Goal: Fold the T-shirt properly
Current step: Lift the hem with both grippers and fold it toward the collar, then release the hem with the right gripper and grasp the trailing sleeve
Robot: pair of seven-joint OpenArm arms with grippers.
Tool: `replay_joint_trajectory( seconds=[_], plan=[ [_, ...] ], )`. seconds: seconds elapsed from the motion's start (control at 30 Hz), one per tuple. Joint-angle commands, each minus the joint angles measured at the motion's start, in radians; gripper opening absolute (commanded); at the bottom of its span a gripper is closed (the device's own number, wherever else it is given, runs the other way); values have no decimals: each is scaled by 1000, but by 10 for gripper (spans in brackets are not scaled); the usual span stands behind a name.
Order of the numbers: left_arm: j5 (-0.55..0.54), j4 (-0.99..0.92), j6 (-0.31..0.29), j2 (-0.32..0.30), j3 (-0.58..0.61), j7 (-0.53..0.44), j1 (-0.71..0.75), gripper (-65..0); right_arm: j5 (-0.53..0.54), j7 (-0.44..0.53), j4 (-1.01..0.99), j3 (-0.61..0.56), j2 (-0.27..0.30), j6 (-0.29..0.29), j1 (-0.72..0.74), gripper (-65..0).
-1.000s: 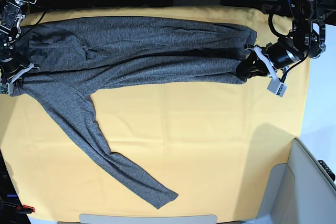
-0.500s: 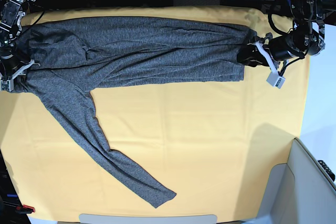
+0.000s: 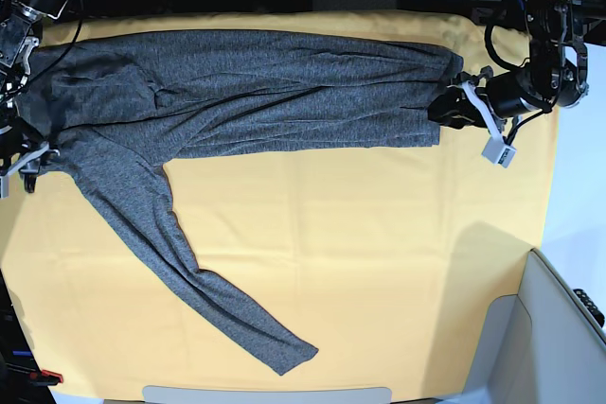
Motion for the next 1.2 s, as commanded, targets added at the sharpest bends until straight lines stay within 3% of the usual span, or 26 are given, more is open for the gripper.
replay_joint_trajectory(
  seconds=[0.0, 0.13, 0.23, 0.33, 0.53, 0.77, 1.17],
  plan=[
    [-20, 15, -2, -18, -13, -17, -13, -449, 3, 27, 32, 6, 20, -6, 33, -344],
    [-20, 15, -2, -16, -12, -17, -42, -449, -1, 25, 35, 4, -37, -6, 127, -344],
    [-20, 15, -2, -16, -12, -17, -45, -449, -3, -30, -34, -4, -84, -6, 216, -344],
    [-20, 15, -2, -16, -12, -17, -47, -449, -3, -96, -220, -5, -121, -5, 352, -343],
    [-20, 11, -1, -16, -6, -17, -80, -449, 2, -79, -550, -60, -126, 3, 526, -343],
    [-20, 11, -1, -13, -4, -17, -82, -449, 3, -35, -659, -188, -130, 3, 564, -343],
    [-20, 11, -1, -12, -4, -17, -82, -449, 3, 4, -731, -191, -159, 3, 517, -343]
  ],
)
